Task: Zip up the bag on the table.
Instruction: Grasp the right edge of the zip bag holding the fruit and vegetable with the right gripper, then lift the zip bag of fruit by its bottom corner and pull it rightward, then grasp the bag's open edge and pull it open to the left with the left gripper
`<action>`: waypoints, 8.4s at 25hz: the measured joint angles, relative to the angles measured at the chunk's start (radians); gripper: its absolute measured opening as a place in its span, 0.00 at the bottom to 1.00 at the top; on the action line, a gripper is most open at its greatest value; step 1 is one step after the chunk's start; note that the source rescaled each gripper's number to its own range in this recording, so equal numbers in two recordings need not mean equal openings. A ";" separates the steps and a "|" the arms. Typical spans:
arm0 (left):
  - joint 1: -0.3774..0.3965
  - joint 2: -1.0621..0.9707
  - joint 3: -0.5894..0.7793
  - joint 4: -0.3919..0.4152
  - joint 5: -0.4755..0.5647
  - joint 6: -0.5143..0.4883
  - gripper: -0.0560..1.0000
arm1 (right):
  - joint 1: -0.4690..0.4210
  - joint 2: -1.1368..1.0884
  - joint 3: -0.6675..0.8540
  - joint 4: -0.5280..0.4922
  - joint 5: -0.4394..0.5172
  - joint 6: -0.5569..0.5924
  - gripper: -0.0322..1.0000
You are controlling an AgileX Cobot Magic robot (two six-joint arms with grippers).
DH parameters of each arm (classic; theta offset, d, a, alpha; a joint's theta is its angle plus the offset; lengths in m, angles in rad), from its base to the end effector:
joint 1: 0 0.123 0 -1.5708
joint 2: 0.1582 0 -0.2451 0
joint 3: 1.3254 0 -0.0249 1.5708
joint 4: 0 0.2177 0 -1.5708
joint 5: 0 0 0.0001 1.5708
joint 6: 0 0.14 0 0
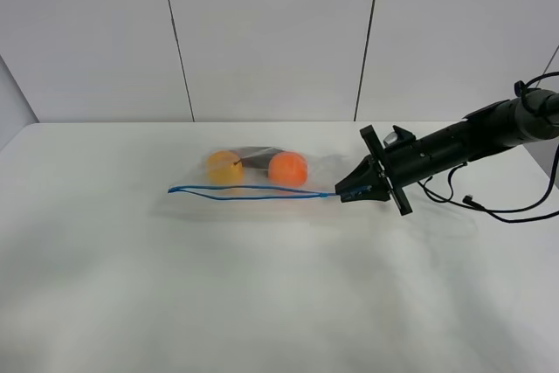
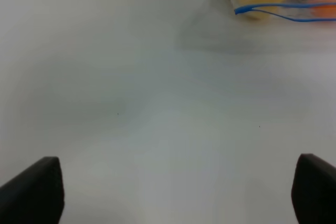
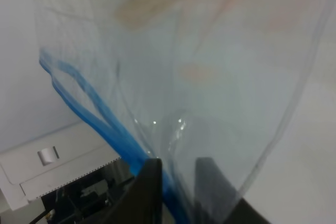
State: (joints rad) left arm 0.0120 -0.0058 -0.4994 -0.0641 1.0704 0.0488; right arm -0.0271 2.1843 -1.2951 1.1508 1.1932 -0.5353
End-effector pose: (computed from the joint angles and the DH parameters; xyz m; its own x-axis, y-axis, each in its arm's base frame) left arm 0.0487 -0.0073 0.2381 -0.4584 0.0125 -0.8886 0.0462 0.9989 -0.0098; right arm 0.3409 0.1097 0.0856 -0.9810 0.1082 0.1609 0.1938 0.5174 0.8335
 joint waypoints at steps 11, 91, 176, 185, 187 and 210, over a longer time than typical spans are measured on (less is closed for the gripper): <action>0.000 0.000 0.000 0.000 0.000 0.000 1.00 | 0.000 0.000 0.000 -0.005 0.010 0.000 0.17; -0.201 1.314 -0.441 -0.477 -0.600 1.598 1.00 | 0.000 0.000 0.000 0.112 0.014 -0.105 0.03; -0.841 2.134 -0.463 -0.218 -1.921 0.992 0.06 | 0.000 0.000 0.000 0.112 0.014 -0.107 0.03; -0.837 2.134 -0.463 -0.218 -1.922 0.992 0.05 | 0.000 0.000 0.000 0.112 0.014 -0.107 0.03; -0.827 2.134 -0.463 -0.216 -1.925 0.992 0.05 | 0.000 0.000 0.000 0.113 0.013 -0.107 0.03; -0.495 2.134 -0.329 -0.200 -2.062 1.050 0.05 | 0.001 0.000 -0.002 0.145 0.006 -0.107 0.03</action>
State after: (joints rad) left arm -0.4826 2.1282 -0.8280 -0.2637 -0.9912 1.0988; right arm -0.0264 2.1843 -1.2972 1.2960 1.1987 -0.6420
